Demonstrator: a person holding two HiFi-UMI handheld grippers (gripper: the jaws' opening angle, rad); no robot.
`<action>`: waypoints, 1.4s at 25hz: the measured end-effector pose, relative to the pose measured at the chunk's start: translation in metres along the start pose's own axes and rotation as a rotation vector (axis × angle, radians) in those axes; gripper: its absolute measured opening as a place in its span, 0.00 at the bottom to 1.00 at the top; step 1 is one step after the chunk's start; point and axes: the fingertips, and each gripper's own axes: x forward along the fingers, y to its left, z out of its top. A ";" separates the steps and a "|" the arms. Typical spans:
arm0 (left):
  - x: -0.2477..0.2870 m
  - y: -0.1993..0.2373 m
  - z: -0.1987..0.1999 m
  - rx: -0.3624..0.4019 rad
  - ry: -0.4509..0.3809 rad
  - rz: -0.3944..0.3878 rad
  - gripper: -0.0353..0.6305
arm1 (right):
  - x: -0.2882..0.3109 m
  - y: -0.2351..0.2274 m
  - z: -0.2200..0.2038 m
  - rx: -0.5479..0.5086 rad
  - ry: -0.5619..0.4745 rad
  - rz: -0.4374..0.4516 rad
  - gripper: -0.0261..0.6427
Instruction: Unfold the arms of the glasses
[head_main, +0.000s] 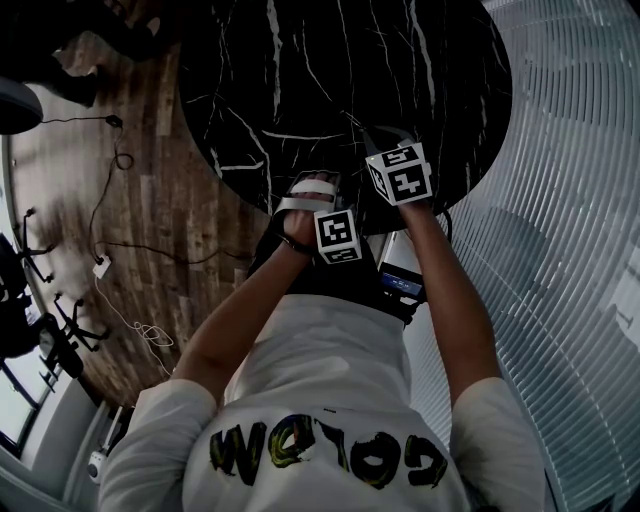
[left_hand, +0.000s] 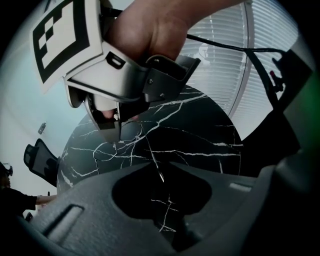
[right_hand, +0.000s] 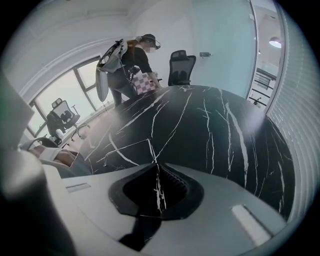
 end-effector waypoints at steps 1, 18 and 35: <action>0.000 0.000 0.000 0.002 -0.001 0.000 0.14 | 0.000 0.000 0.000 -0.005 0.001 0.000 0.08; -0.066 0.030 0.006 -0.284 -0.214 -0.064 0.27 | -0.082 -0.003 0.019 0.077 -0.182 0.009 0.22; -0.268 0.125 0.081 -0.609 -0.629 0.023 0.27 | -0.291 0.053 0.098 0.128 -0.599 -0.026 0.18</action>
